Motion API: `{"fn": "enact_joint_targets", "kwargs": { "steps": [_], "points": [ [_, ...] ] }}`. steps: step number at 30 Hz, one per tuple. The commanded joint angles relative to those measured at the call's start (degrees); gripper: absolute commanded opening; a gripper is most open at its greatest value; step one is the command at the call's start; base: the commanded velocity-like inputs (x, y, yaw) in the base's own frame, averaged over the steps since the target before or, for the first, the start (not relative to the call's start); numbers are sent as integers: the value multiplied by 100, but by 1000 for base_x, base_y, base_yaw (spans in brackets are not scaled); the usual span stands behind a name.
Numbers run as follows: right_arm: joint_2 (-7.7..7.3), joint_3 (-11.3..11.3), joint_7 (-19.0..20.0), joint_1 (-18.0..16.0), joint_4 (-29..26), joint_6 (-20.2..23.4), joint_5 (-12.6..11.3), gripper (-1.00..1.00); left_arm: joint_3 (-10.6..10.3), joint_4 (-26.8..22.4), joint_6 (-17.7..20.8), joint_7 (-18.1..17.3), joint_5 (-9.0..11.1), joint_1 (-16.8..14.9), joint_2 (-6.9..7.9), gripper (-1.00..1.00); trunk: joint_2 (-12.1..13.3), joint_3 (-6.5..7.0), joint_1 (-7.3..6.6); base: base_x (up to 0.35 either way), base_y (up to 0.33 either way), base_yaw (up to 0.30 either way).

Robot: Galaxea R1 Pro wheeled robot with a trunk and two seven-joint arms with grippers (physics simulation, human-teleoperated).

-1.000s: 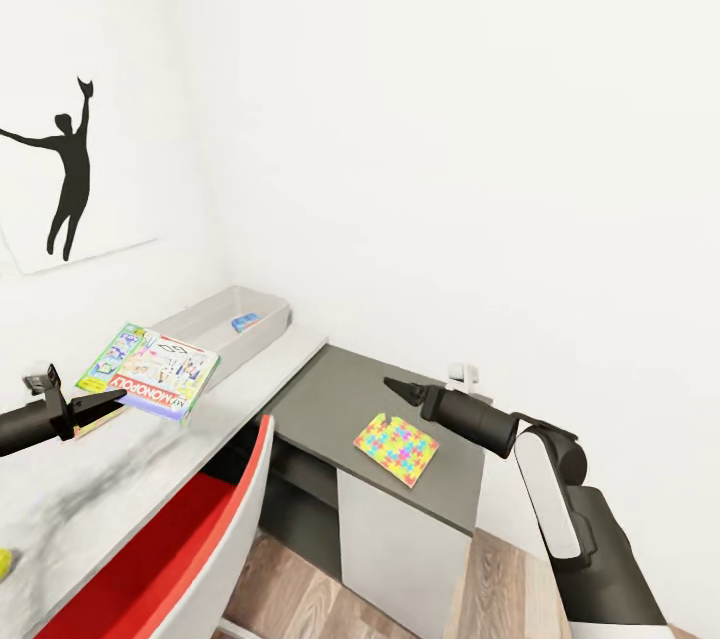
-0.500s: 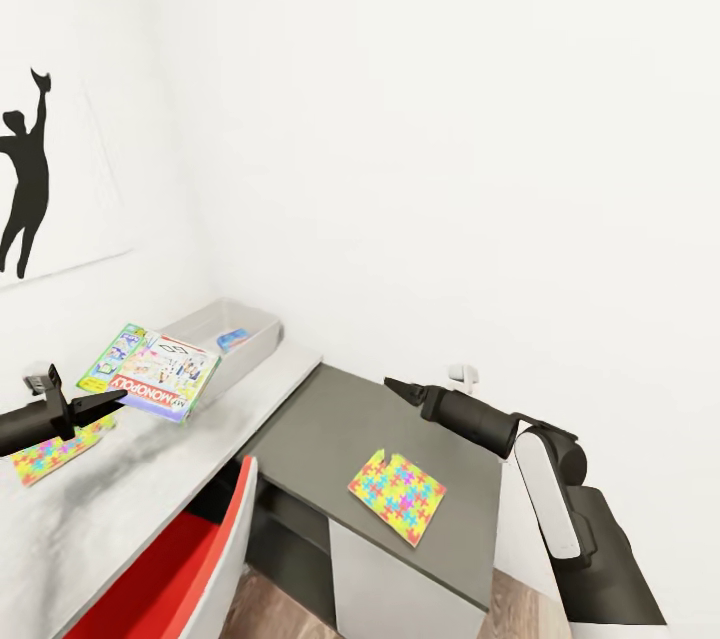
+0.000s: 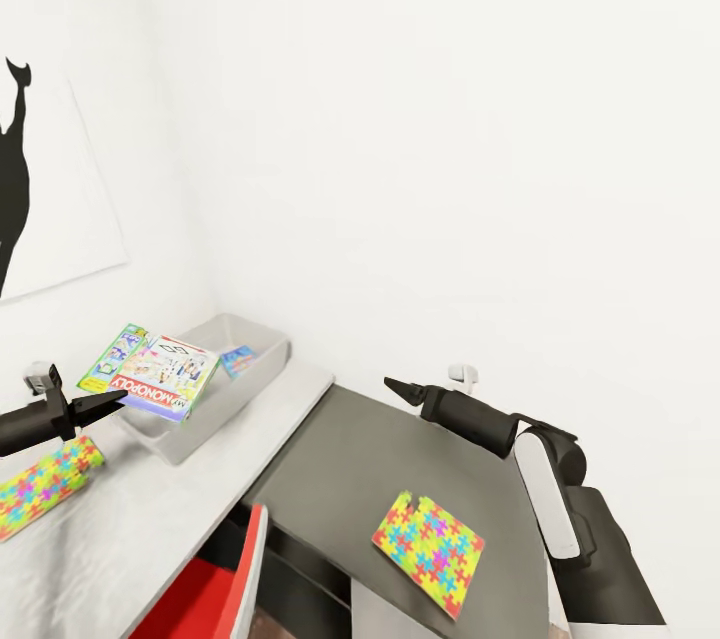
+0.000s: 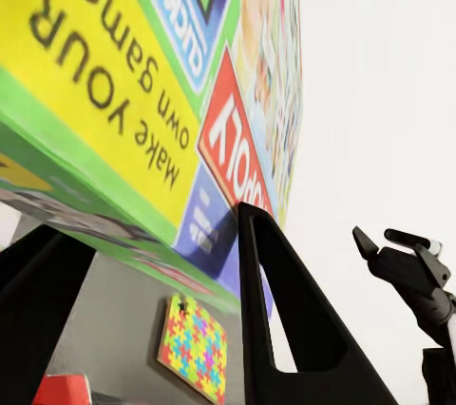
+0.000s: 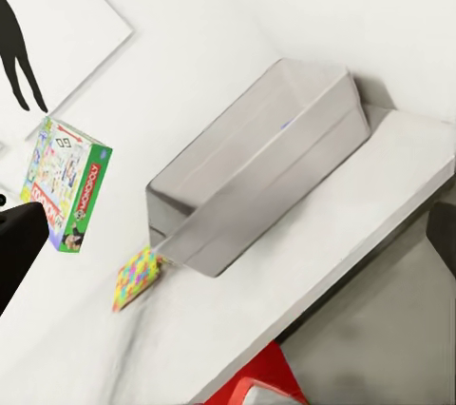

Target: Put all the toys in the child's room - the three board games (two on the bed and one on the table), the two jigsaw puzzles on the table, and the tennis ball on the table - inside the toy box on the table in the child's room.

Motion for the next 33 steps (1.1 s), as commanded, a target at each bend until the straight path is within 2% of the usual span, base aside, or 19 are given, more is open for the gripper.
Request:
{"fn": "enact_joint_targets", "kwargs": {
  "steps": [1, 33],
  "points": [
    [7, -15, 20, -5, -1, 39, 2, 100, 2, 2, 59, -8, 33, -5, 1, -100, -7, -9, 4, 265, 135, 0],
    [5, -22, 42, -5, 20, 30, 2, 100, 8, 2, 58, -17, 51, -5, 1, -100, -7, -9, 4, 95, 12, 0]
  ]
}}
